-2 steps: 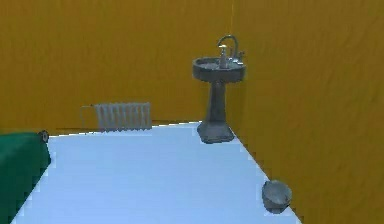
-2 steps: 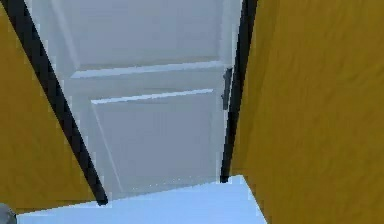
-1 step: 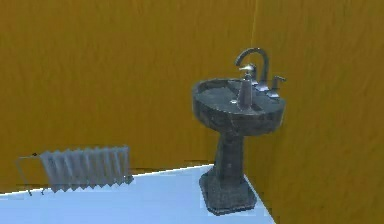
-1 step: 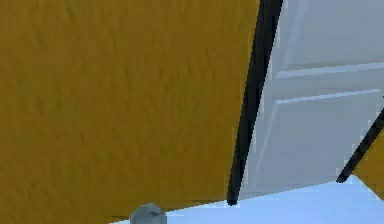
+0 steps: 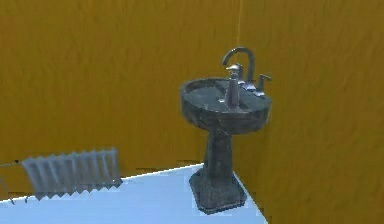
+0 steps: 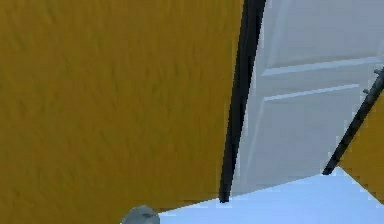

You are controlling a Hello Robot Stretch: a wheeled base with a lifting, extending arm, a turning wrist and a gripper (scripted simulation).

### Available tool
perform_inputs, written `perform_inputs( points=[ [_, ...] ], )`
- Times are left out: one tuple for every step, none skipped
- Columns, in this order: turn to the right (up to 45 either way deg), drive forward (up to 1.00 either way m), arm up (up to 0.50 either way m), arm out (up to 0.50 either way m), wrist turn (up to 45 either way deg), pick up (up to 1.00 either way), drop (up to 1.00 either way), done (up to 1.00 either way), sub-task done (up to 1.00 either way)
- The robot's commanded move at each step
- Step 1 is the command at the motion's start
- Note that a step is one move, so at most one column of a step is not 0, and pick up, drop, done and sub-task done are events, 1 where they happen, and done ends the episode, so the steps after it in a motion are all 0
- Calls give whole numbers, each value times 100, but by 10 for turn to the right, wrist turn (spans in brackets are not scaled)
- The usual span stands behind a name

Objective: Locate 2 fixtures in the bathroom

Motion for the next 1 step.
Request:
perform_inputs(
  points=[
    [0,20,0,0,0,0,0,0,0]
  ],
)
